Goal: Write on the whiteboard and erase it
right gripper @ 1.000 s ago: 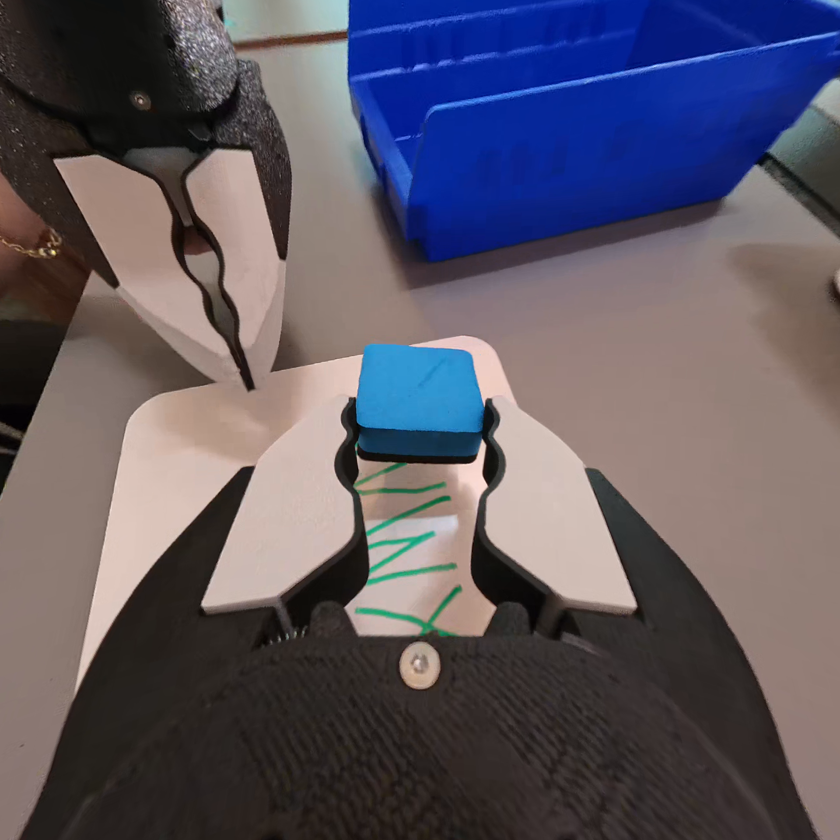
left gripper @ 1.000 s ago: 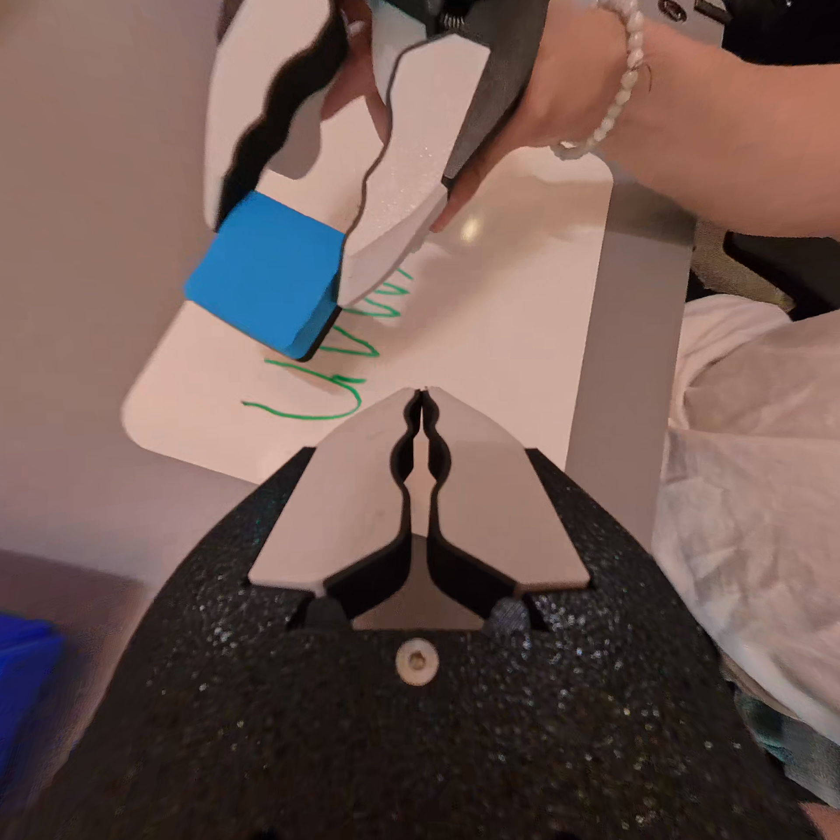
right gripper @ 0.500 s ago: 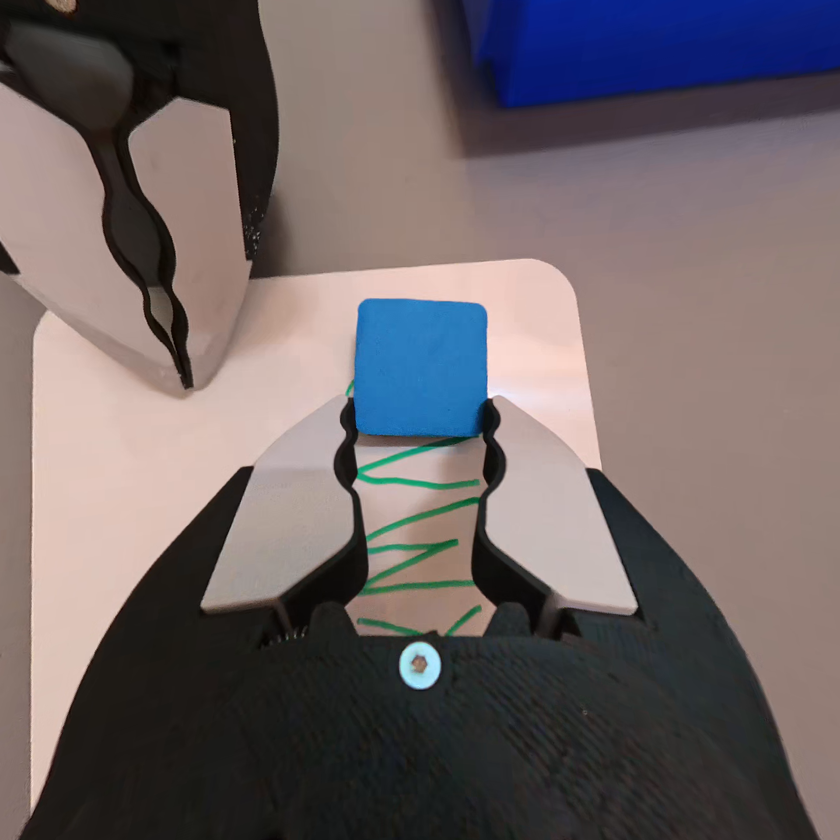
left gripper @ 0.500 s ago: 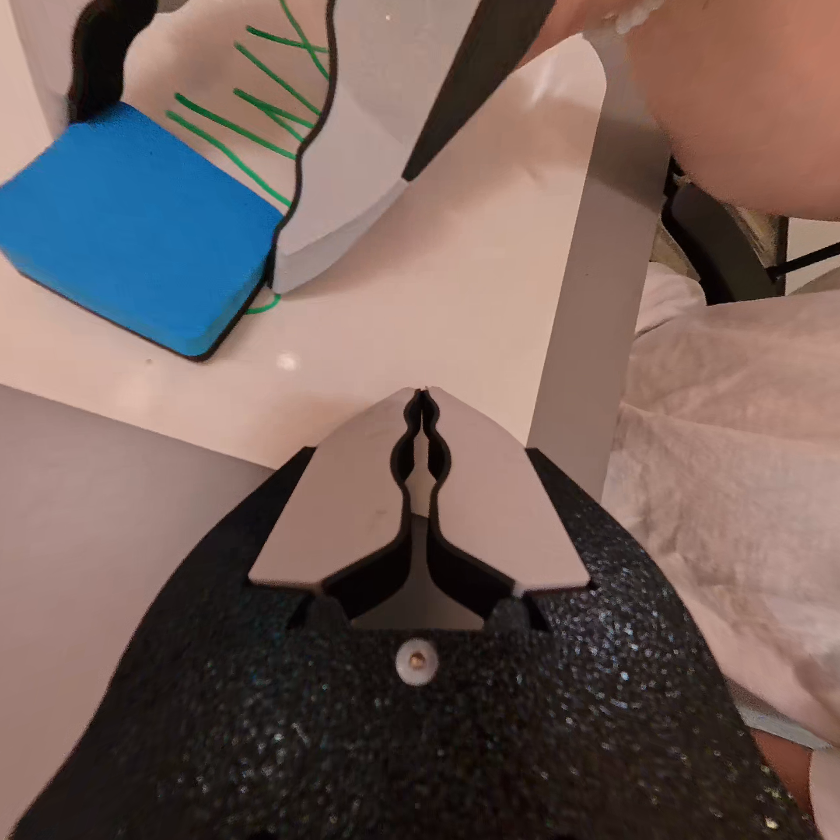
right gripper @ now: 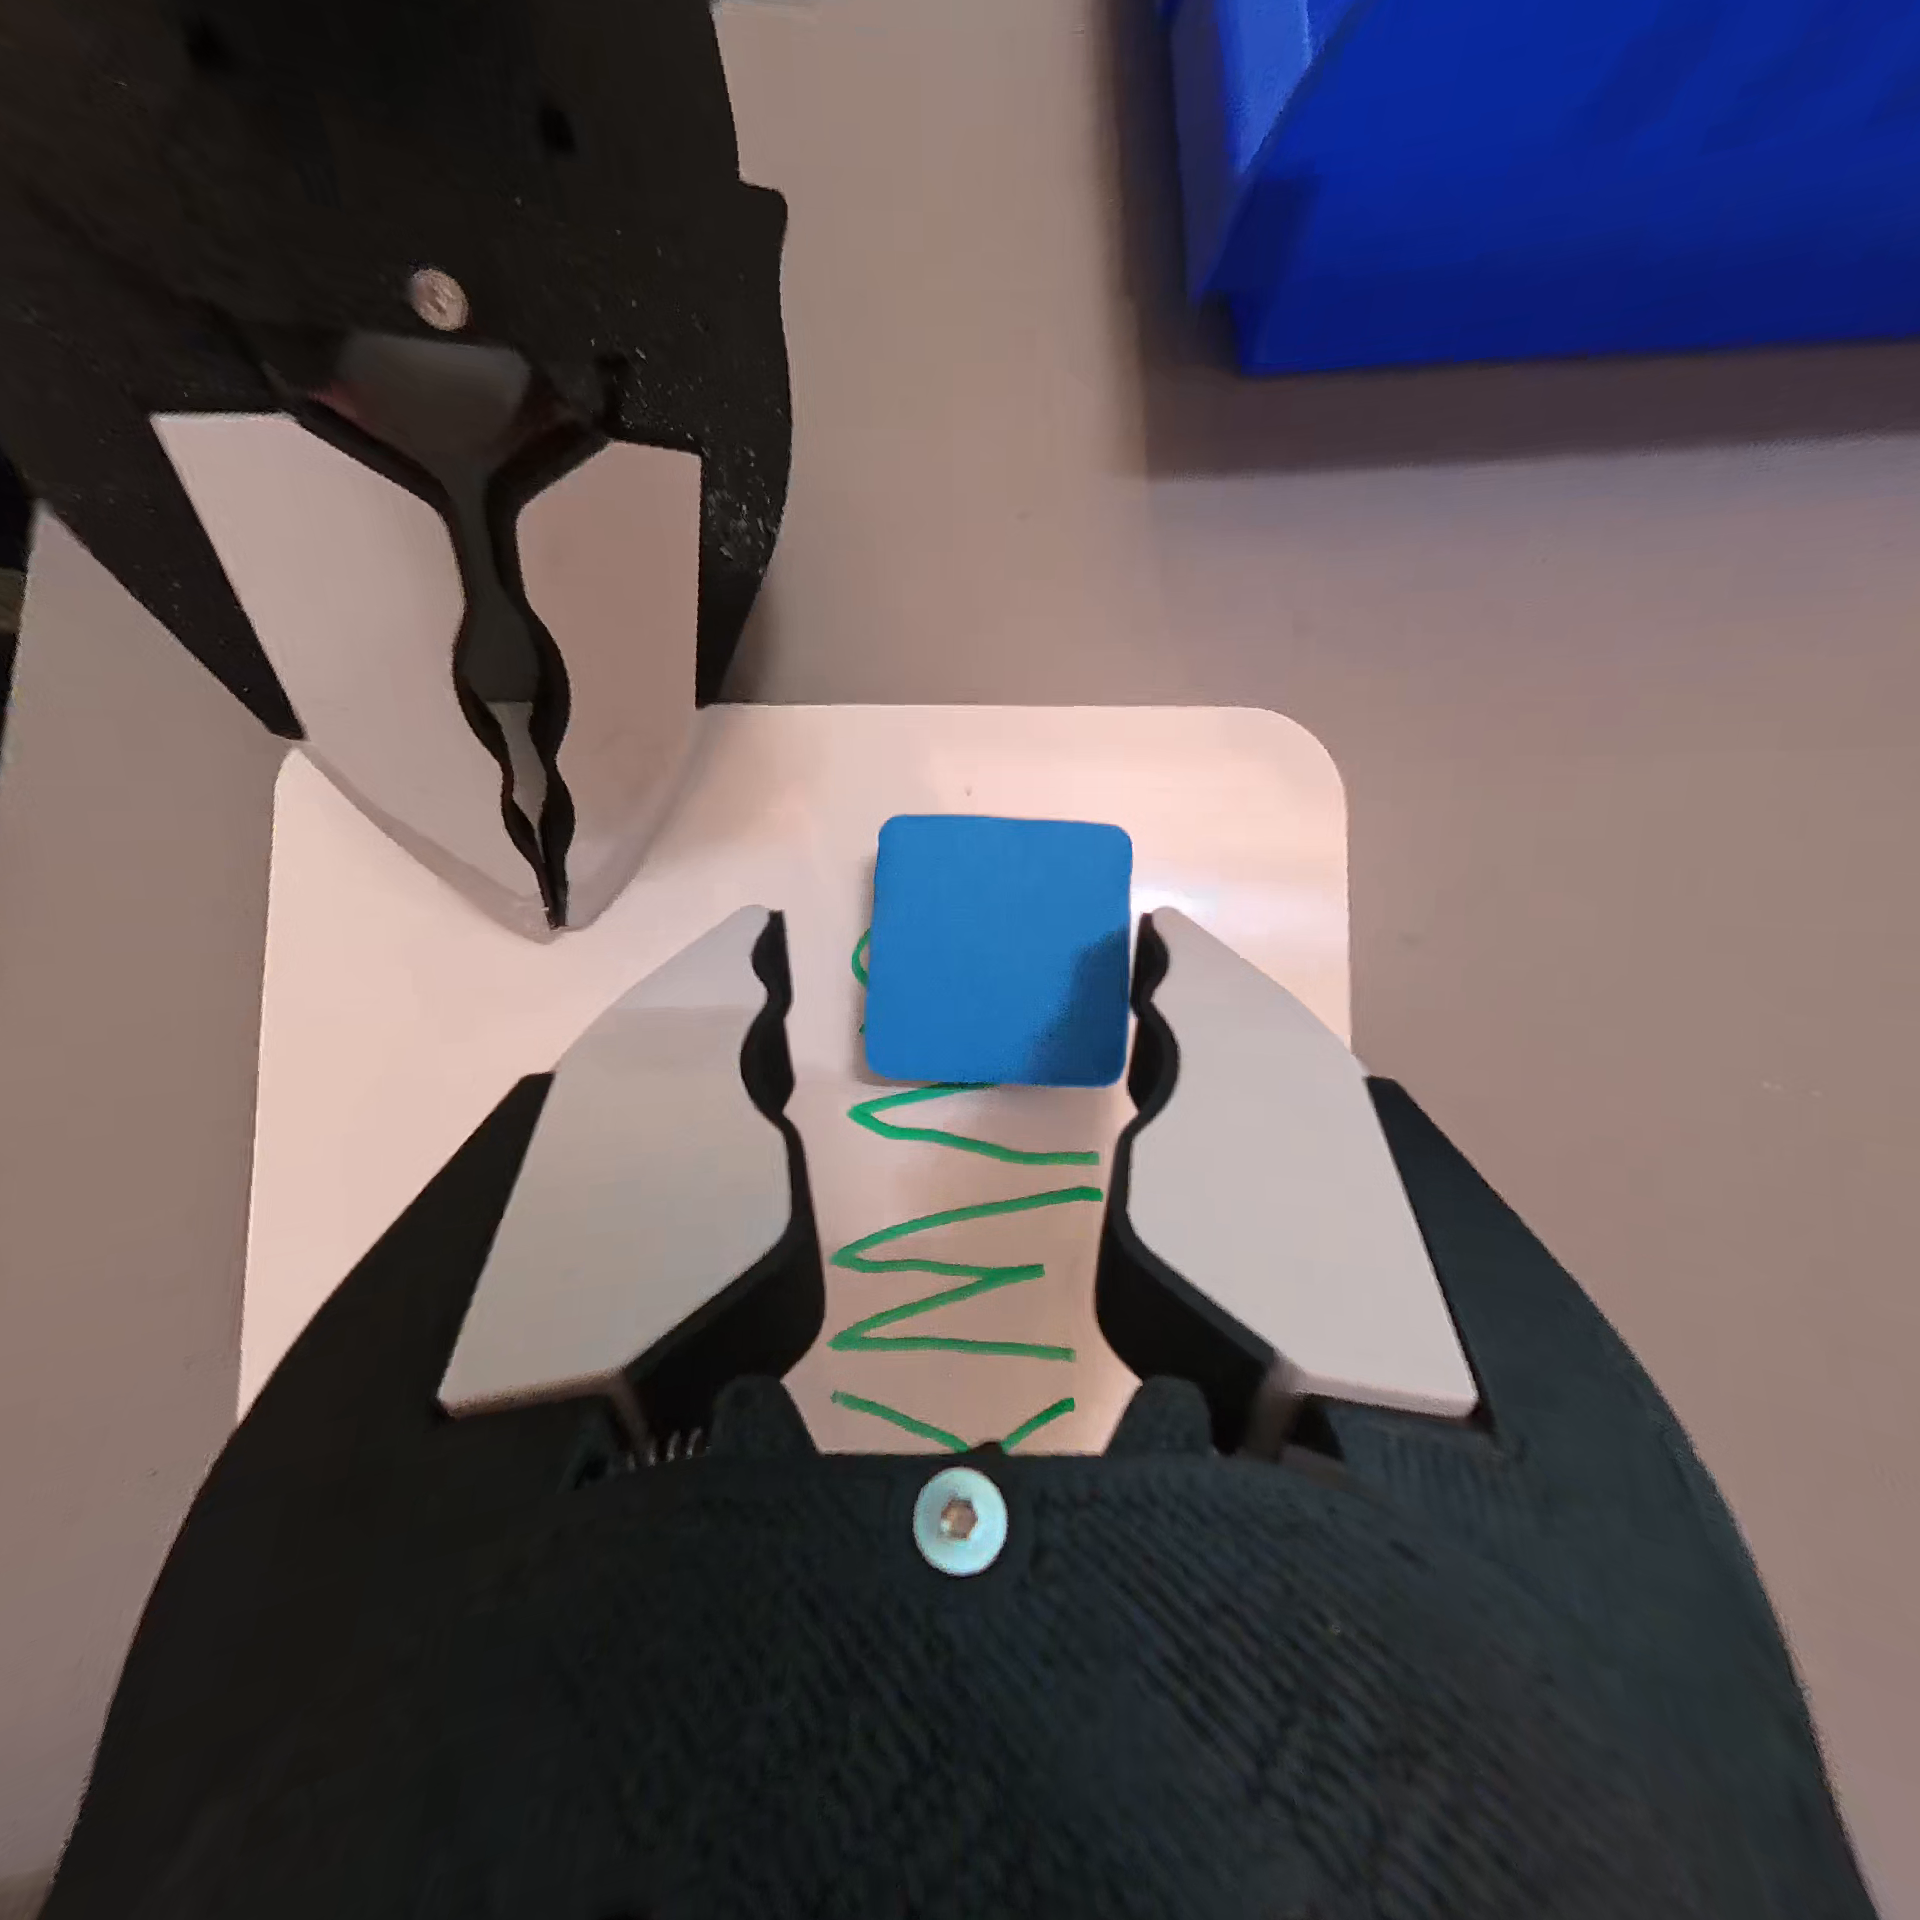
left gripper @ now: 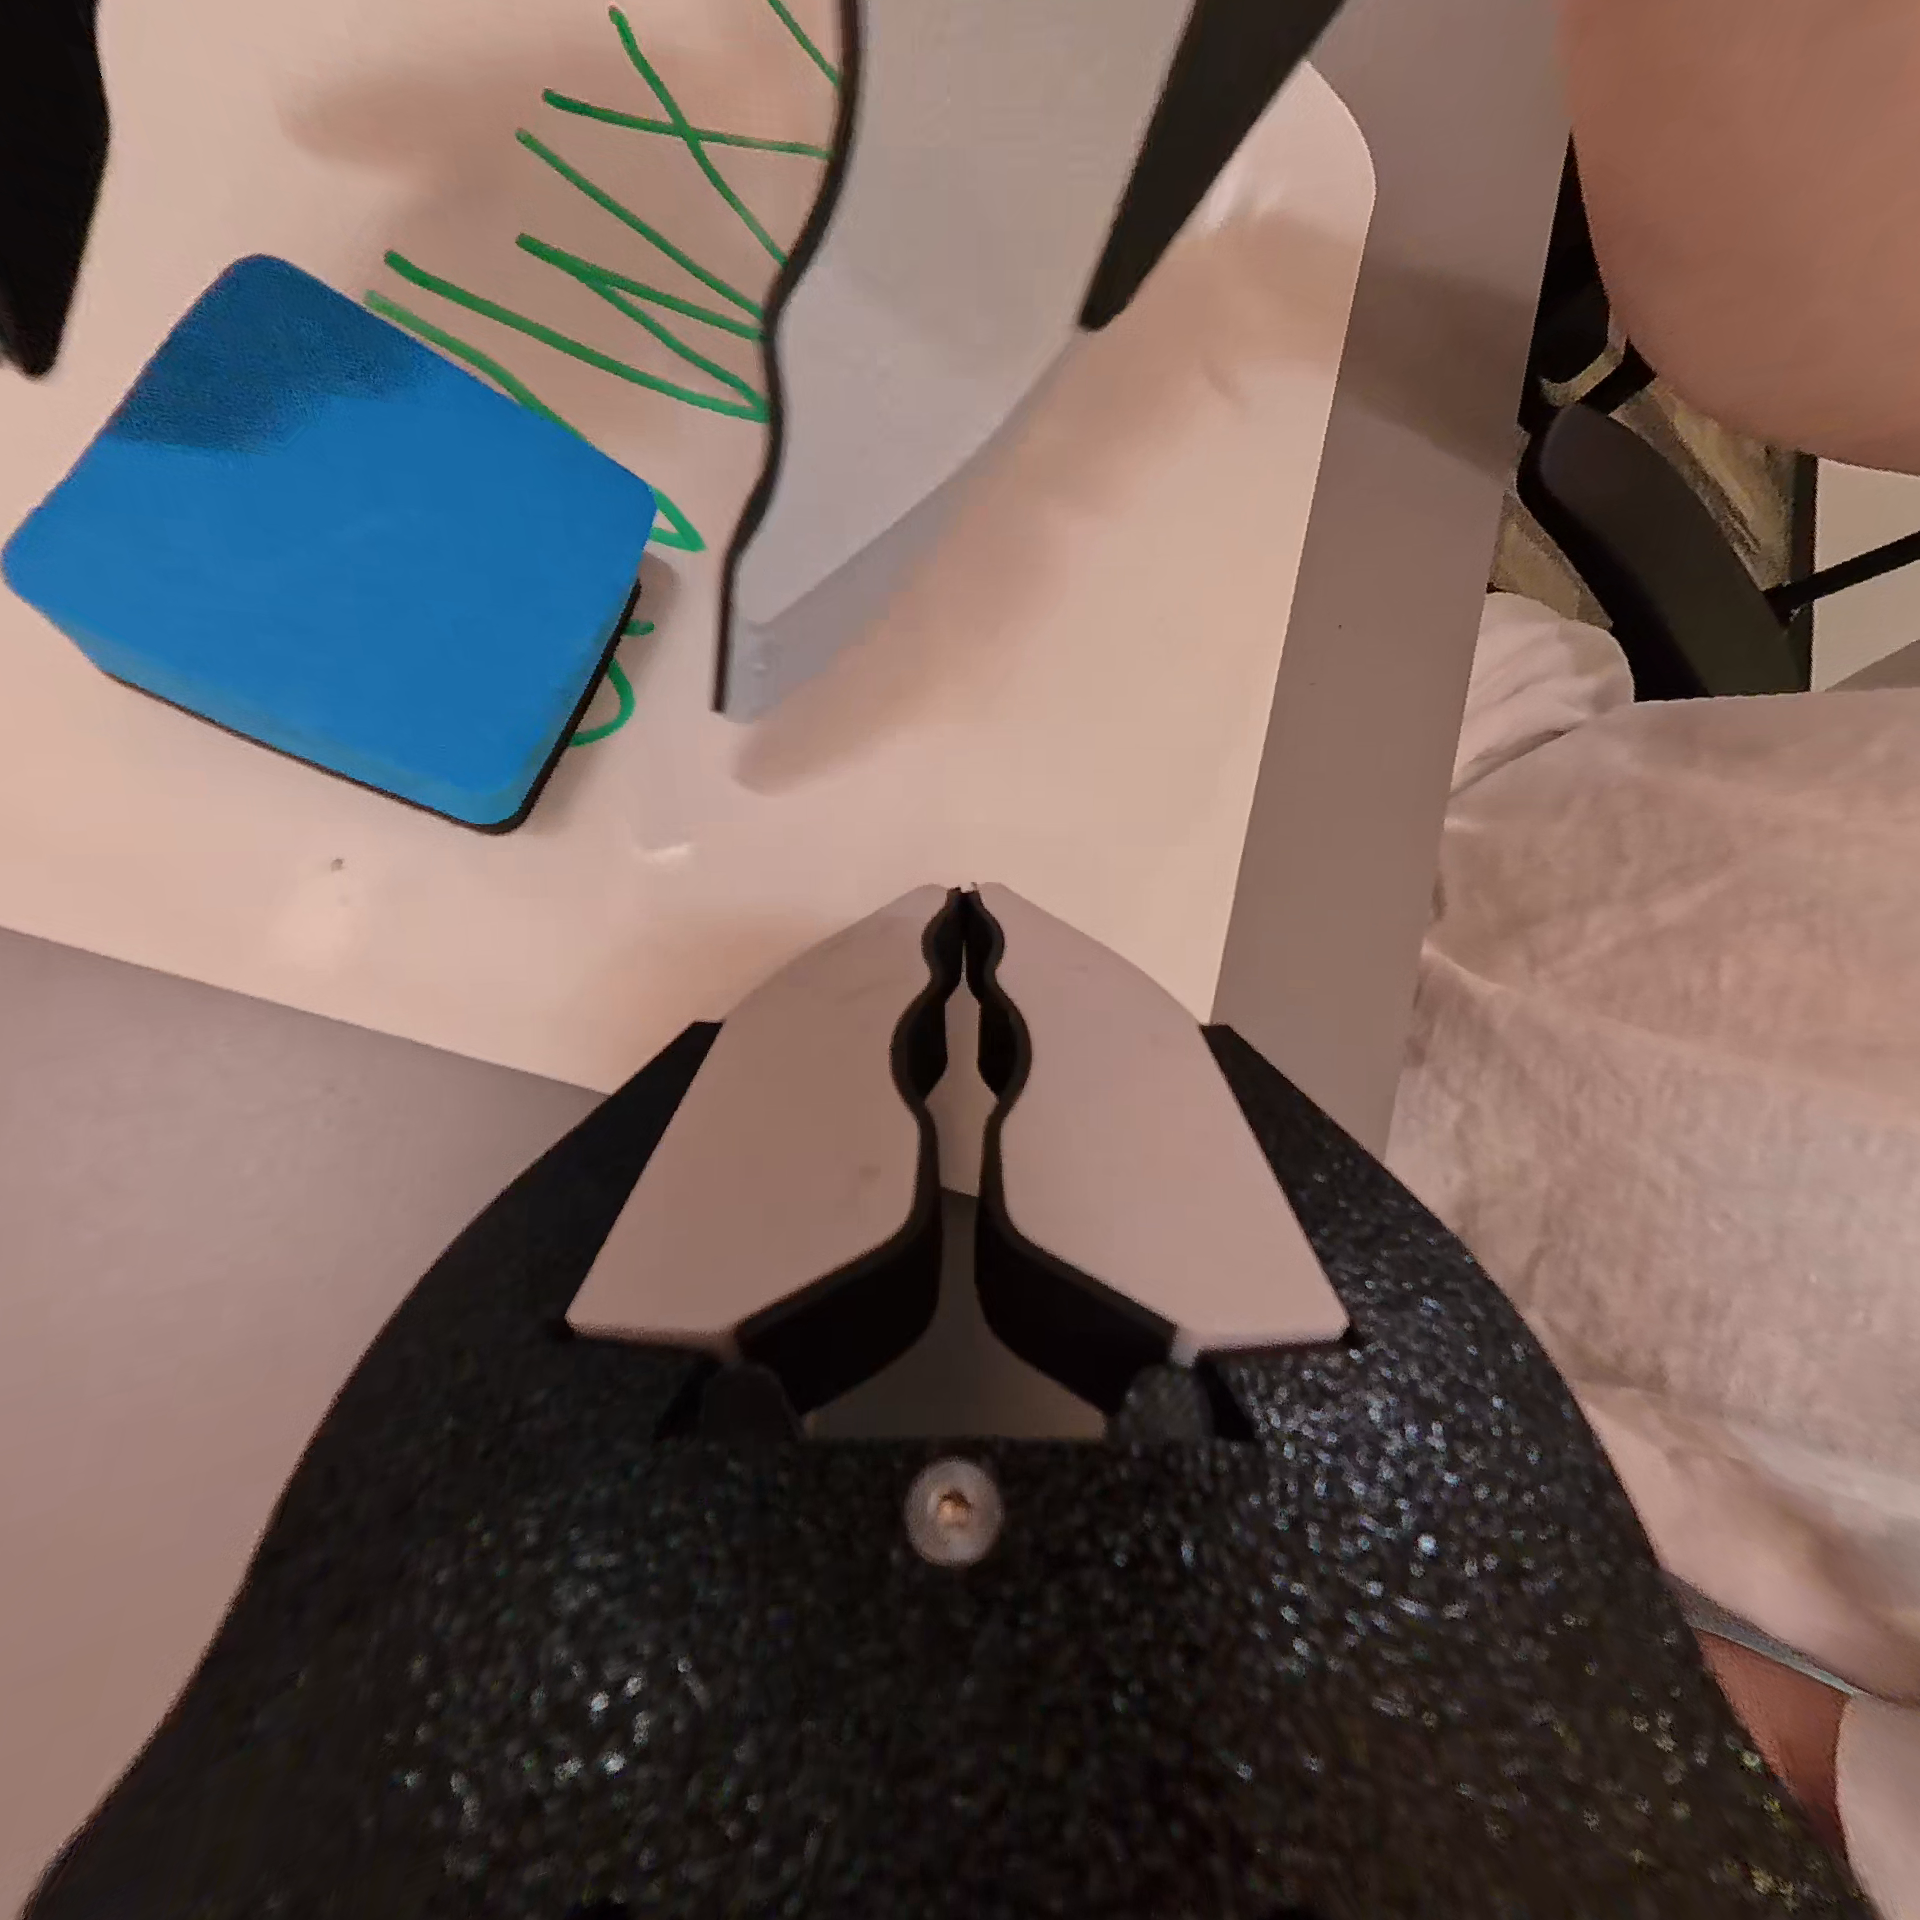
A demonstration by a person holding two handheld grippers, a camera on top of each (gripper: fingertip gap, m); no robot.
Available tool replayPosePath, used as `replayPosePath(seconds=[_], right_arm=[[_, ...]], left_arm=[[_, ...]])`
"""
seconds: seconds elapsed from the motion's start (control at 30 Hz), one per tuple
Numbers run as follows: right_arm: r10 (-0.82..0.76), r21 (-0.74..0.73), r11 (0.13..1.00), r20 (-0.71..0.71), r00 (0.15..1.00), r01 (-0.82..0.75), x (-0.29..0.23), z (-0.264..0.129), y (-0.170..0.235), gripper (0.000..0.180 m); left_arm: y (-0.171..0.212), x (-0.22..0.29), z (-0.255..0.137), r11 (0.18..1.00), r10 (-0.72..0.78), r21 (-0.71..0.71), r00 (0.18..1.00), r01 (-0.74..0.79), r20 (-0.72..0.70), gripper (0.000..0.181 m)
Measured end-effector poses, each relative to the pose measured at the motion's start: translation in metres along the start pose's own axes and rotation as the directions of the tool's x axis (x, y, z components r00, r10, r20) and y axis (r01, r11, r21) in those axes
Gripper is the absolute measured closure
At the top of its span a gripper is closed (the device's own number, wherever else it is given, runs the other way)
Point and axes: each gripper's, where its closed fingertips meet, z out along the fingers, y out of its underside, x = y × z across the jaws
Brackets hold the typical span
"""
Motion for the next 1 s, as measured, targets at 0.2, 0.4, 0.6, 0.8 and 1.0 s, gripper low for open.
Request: replayPosePath(seconds=[0.2,0.4,0.6,0.8,1.0], right_arm=[[0.066,-0.026,0.998,0.049,0.997,-0.065,0.002,0.005,-0.002,0.18],[-0.021,0.019,1.0,0.01,1.0,0.02,-0.002,-0.005,-0.011,0.137],[-0.076,-0.055,0.996,0.013,0.997,0.077,-0.002,0.005,-0.006,0.116],[-0.087,-0.157,0.984,-0.032,0.996,0.081,0.008,0.019,0.004,0.126],[-0.062,-0.16,0.985,0.057,0.996,0.071,-0.009,0.019,0.005,0.128]], left_arm=[[0.0,0.001,0.0,1.0,0.012,-0.004,1.0,-0.012,-0.008,0.181],[0.001,0.002,0.0,0.999,0.033,-0.007,0.999,-0.033,-0.005,0.181],[0.001,0.002,0.0,0.999,0.034,-0.003,0.999,-0.034,-0.014,0.181],[0.0,0.002,0.0,0.999,0.043,-0.001,0.999,-0.043,-0.01,0.181],[0.001,0.002,0.0,0.999,0.041,-0.006,0.999,-0.041,0.002,0.181]])
